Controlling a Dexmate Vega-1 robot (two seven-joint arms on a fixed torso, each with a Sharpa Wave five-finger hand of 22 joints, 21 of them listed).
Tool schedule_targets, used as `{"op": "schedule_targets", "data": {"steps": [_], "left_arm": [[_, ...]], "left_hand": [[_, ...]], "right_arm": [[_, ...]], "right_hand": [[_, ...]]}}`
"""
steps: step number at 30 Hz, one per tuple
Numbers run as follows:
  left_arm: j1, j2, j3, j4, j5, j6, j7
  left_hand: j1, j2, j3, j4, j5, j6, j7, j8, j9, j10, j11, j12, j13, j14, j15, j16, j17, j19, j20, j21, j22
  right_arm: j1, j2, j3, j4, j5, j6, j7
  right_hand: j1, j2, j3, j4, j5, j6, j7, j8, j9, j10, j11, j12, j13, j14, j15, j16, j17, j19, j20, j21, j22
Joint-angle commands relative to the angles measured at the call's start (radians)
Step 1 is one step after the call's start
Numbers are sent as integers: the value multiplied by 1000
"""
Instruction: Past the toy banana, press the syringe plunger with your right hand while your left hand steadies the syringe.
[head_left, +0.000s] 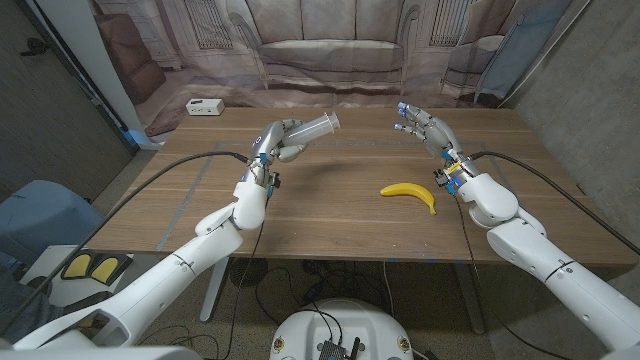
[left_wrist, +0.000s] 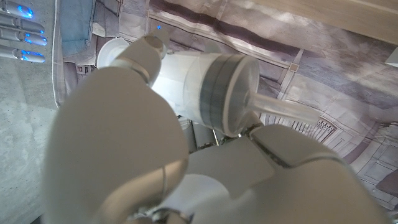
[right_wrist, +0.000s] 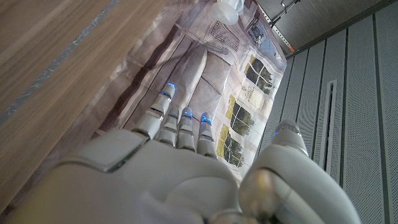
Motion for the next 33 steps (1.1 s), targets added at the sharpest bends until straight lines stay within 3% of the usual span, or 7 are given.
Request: {"op": "schedule_targets", "data": {"steps": [1,11,33], "left_arm": [[-15,2,15,17,-17,48,-27],[-20,21,25,-29,-30,160,-89],[-37,23,54,-8,-56,209,-105]], "left_hand": [[122,159,59,48,8,110,-64,7,3,73,-65,0,2,107,-143,5,2,-7,1,9,1],[120,159,59,49,9,109,-64,6,4,69,-64,-4,1,103,-142,3,2,-9,2,10,1],[117,161,62,50,10,109,-66,5,4,72,-66,-5,3,104,-140,2,2,-14,4,11,1]], "right_arm": [[-2,-1,-2,7,5,-5,1],[-4,0,0,14,13,-5,0],[12,1,-5,30,20,-12,10]], "right_hand": [[1,-1,-3,-2,-1,11,0,4,1,13,3,9,2,5,5,10,0,-3,2,3,2],[1,-1,-4,-2,-1,14,2,5,1,12,2,8,2,5,4,10,0,-3,2,4,2],[2,0,-4,-2,-2,17,3,4,1,14,3,8,2,-1,2,9,-1,-7,0,3,2]]}}
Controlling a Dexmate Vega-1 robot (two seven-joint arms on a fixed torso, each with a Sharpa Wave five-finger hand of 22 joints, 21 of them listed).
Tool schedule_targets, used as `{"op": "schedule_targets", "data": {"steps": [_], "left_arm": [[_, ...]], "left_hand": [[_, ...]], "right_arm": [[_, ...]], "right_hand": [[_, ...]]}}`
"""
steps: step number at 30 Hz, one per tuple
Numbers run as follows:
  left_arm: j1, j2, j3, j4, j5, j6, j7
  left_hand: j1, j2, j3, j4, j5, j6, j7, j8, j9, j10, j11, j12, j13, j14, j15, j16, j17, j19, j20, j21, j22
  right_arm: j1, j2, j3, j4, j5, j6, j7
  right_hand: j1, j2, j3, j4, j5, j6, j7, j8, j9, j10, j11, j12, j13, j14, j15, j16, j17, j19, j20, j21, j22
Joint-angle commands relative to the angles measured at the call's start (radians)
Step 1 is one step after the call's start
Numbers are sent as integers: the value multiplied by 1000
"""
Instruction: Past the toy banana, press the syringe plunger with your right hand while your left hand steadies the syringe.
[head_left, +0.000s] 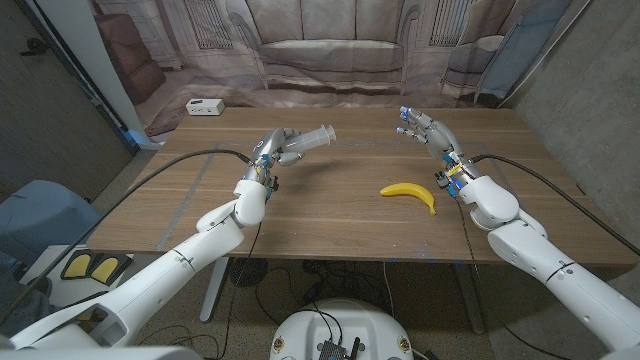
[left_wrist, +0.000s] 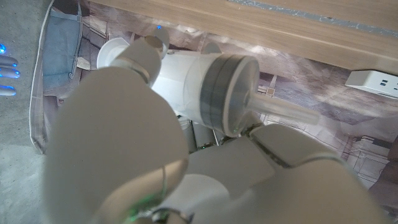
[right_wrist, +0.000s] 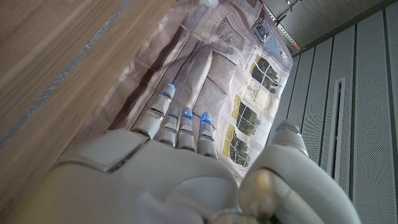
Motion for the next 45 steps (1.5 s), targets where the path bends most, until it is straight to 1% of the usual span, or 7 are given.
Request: {"op": "schedule_targets", "data": {"steps": [1,8,15,17,24,40,45], "left_arm": [[-12,1,17,17,-20,35,-19],[-18,3,27,26,-28,37,-27],[-30,-7,39,64,-36,18,-19],[-36,-10,43,74,-40,21,-24],[-54,-14,58,102,-51,33,-48],[-70,-18,82,104,-60,112,-73],[-73,-15,87,105,-64,118,-74]], "left_hand": [[118,161,59,53,8,105,-62,6,5,71,-65,-1,2,103,-140,3,2,-5,2,2,1],[117,161,59,53,8,106,-65,5,4,68,-65,-3,3,102,-140,3,2,-6,2,3,1],[115,160,59,53,8,106,-64,5,4,69,-66,-3,3,96,-141,0,2,-8,2,4,1],[114,161,60,53,8,106,-63,5,4,71,-70,-3,3,96,-140,0,2,-9,3,4,1],[113,161,60,53,9,107,-63,5,5,69,-66,-4,4,96,-139,0,2,-11,4,3,0],[112,161,62,53,9,107,-60,4,4,72,-63,-5,4,97,-138,0,1,-15,6,3,0],[111,160,63,52,10,107,-58,4,4,73,-59,-6,4,101,-137,0,0,-16,7,4,0]], "right_arm": [[12,1,-5,11,5,-5,8],[12,0,-4,11,6,-11,5],[11,-4,-5,7,11,-21,5],[11,-5,-5,7,9,-21,6],[7,-11,-2,1,10,-27,3],[-5,-19,4,-14,6,-29,-4],[-8,-21,6,-19,7,-35,-7]], "right_hand": [[2,0,-4,-2,-2,5,-2,4,1,9,-2,8,2,0,2,1,-1,-2,-3,3,2],[3,0,-4,-3,-2,5,-1,4,1,9,-3,8,2,-1,3,2,-1,-2,-4,4,2],[2,0,-4,-2,-2,7,0,4,1,10,-2,8,2,-1,2,2,-1,-2,-4,4,2],[2,0,-4,-2,-2,7,0,4,1,10,-2,8,2,-1,2,2,-1,-3,-4,4,2],[2,0,-4,-2,-2,7,0,3,1,10,-2,8,3,-1,2,2,-2,-3,-3,4,2],[3,1,-4,-2,-2,10,0,3,1,11,-2,7,3,-1,2,3,-2,-3,-3,4,2],[3,1,-4,-2,-2,11,1,3,1,11,-3,7,3,-2,2,2,-2,-4,-3,4,2]]}}
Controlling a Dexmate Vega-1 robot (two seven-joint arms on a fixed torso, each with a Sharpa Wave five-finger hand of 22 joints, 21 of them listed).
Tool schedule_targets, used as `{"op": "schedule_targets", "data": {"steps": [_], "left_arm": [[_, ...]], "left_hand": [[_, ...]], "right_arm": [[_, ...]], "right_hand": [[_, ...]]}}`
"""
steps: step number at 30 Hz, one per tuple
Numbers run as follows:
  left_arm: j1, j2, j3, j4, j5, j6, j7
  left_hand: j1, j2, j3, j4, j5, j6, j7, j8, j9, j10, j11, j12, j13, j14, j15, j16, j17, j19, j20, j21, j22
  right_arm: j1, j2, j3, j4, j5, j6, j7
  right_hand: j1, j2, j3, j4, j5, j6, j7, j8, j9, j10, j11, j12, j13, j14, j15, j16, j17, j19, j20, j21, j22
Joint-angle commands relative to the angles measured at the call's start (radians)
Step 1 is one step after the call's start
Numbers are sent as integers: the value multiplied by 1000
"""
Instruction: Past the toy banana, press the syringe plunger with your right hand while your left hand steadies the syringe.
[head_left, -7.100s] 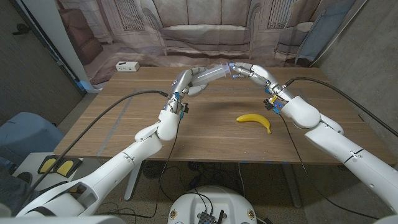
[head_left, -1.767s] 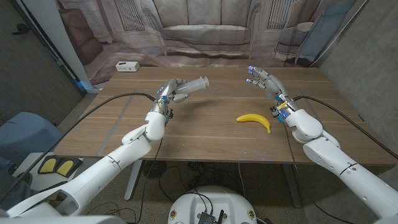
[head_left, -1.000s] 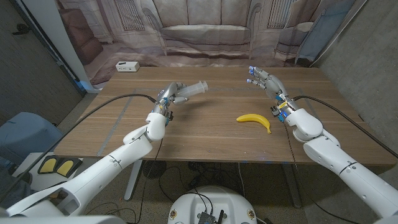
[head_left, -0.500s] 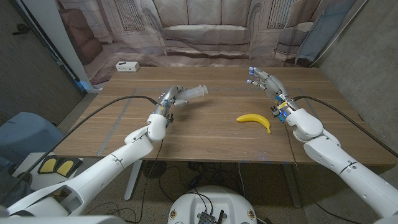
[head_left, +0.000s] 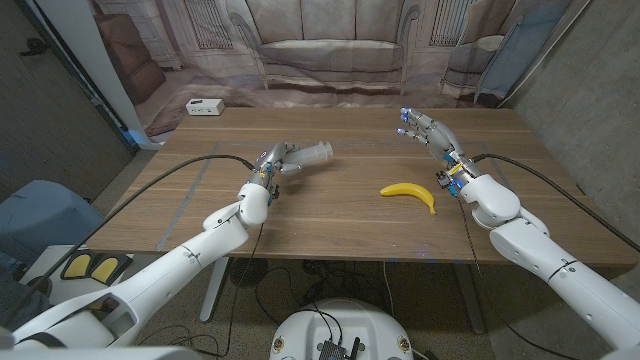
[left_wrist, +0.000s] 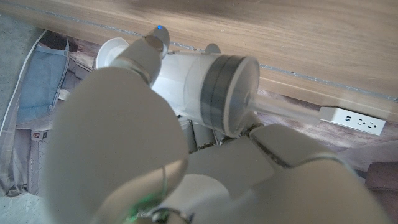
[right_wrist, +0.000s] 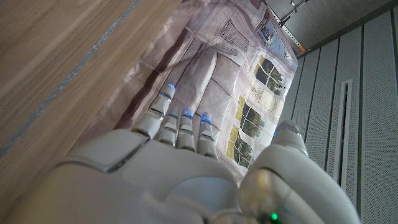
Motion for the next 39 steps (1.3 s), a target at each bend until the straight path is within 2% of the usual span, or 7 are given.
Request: {"op": "schedule_targets", "data": {"steps": [1,13,39], "left_arm": [[-10,1,17,4,-9,38,-12],[-22,4,34,34,-17,20,-25],[-44,4,67,49,8,68,-40]], "left_hand": [[111,160,61,54,4,107,-59,7,5,73,-61,-3,4,105,-134,4,3,-2,0,4,0],[111,160,60,54,4,107,-60,6,5,68,-61,-6,4,97,-134,3,5,-5,1,5,1],[110,161,61,54,4,99,-59,3,5,62,-60,-10,6,85,-130,-2,6,-11,5,6,0]], "right_arm": [[-9,-8,5,-14,-3,-11,-7],[-11,-6,4,-17,-5,-14,-12],[-6,-3,1,-12,-3,-16,-8]], "right_hand": [[3,1,-4,-2,-2,11,2,3,1,7,2,7,3,-2,2,3,3,-2,0,4,2],[4,2,-3,-3,-2,14,2,3,1,8,1,7,3,-2,2,3,3,-1,0,5,2],[5,2,-4,-3,-2,16,3,2,1,8,1,6,3,-2,1,4,2,-1,0,6,2]]}}
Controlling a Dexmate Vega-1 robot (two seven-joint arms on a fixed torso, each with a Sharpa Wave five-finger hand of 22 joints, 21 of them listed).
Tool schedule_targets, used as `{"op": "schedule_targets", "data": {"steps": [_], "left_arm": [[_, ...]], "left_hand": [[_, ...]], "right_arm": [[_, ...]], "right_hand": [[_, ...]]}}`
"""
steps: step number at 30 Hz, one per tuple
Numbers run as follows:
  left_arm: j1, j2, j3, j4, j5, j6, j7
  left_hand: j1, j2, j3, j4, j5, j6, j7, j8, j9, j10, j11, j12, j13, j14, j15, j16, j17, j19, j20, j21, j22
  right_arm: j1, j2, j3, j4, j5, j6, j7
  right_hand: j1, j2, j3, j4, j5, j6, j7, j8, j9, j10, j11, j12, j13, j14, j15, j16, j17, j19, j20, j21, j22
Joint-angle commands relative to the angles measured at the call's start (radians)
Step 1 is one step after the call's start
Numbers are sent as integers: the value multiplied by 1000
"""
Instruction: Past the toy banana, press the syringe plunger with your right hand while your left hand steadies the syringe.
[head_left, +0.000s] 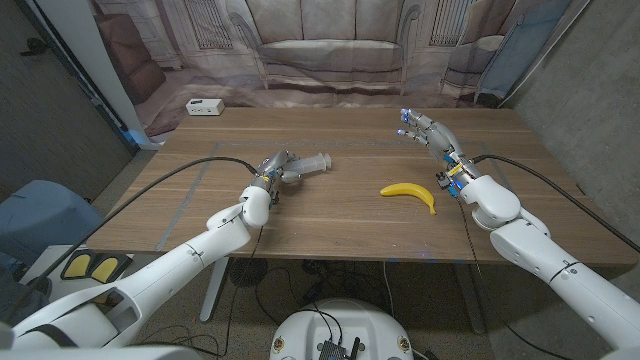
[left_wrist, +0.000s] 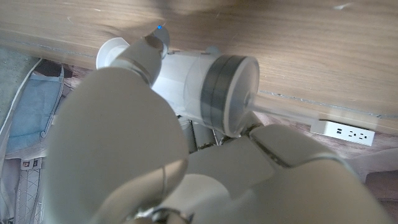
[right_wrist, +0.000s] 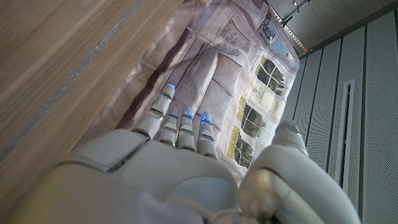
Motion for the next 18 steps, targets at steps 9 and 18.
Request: {"op": "schedule_targets", "data": {"steps": [9,18], "left_arm": [[-13,-2,18,7,7,18,-12],[-18,-3,22,4,11,28,-17]], "left_hand": [[110,160,61,53,9,99,-59,3,5,63,-63,-2,0,91,-125,0,5,-7,0,6,0],[111,161,63,53,9,99,-59,4,5,64,-62,-2,1,91,-123,1,5,-9,1,6,0]], "right_arm": [[5,-3,-2,6,6,-5,9],[10,-2,-4,13,10,-4,15]], "right_hand": [[5,3,-4,-3,-2,11,-2,2,1,8,1,6,3,-2,3,4,2,-2,0,6,2],[5,3,-4,-3,-2,13,-2,2,1,8,1,5,3,-3,2,4,2,-2,0,6,2]]}}
